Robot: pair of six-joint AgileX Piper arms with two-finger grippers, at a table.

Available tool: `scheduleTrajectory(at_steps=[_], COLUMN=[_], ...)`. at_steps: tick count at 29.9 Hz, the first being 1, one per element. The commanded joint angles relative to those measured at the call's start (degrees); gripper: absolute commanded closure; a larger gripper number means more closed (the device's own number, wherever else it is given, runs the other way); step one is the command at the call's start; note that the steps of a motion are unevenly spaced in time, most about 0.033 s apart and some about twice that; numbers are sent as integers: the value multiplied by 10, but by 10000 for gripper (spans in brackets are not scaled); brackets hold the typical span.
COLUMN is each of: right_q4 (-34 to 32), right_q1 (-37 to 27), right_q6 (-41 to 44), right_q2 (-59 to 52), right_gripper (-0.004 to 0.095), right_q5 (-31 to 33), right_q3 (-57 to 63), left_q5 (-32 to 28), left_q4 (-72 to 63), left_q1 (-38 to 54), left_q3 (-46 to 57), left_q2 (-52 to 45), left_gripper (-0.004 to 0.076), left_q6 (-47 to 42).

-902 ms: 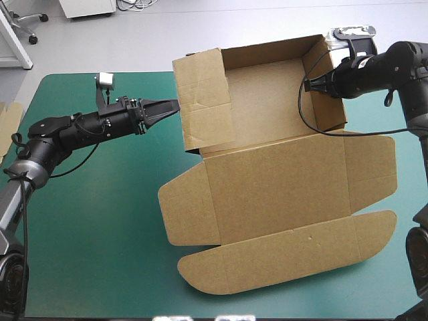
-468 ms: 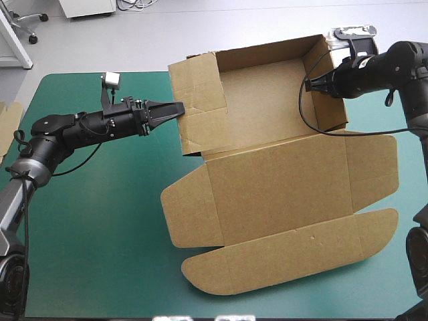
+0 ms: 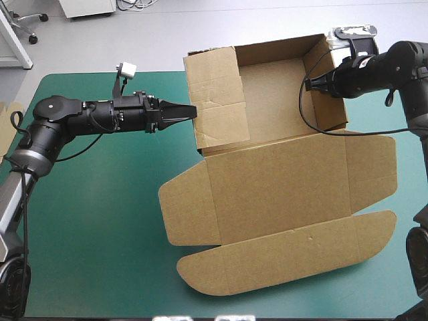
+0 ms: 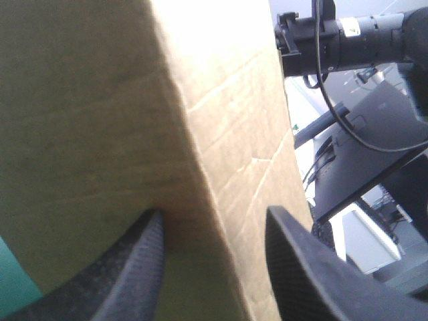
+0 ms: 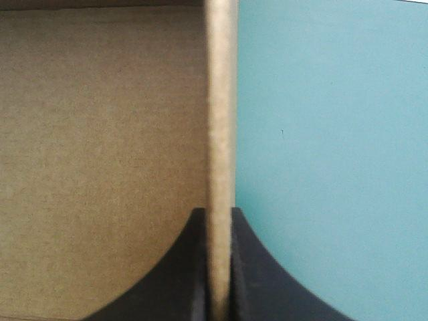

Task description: Fold the box

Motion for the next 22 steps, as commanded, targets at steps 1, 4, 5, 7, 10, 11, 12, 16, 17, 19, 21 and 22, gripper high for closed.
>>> scheduleTrajectory(at_steps=[1,4,5,7,10,11,12,16,17,19,21,22], right_q4=[23,26,28,32,33,35,40,54,56,56,62,64], right_q1=[-3,-3,-3,-3,-3,-3,-3,-2,-2,-2,-2,-2], right_q6=[12,22,23,23,30,32,34,38,41,43,43,44], right_q2=[-27,-27,-27,-27,-27,-27,-27,-27,-27,-27,-27,-27], right_gripper=[942,942,941,941,941,941,941,939,939,939,939,939], right_q5=[-33,-33,-33,-33,-33,-33,-33,-33,-33,-32,-30,-28], right_q3=[-20,-20,-20,-20,-20,-20,-20,-20,-20,-20,-20,-20], left_q5=[-3,-25,-35,-46,-63,-68,-73,-94,-100,-107,-106,-106], left_q4=[23,65,71,72,74,74,75,100,115,148,187,200], left_q1=[-6,-6,-6,-6,-7,-7,-9,-26,-33,-44,-54,-59], left_q3=[-49,-64,-67,-70,-71,-71,-71,-81,-89,-109,-136,-147], left_q2=[-26,-26,-26,-26,-26,-26,-26,-24,-23,-18,-9,-7], left_gripper=[378,378,377,367,360,360,360,360,360,360,360,360], left_q6=[-39,-69,-78,-82,-93,-98,-103,-132,-142,-163,-192,-207])
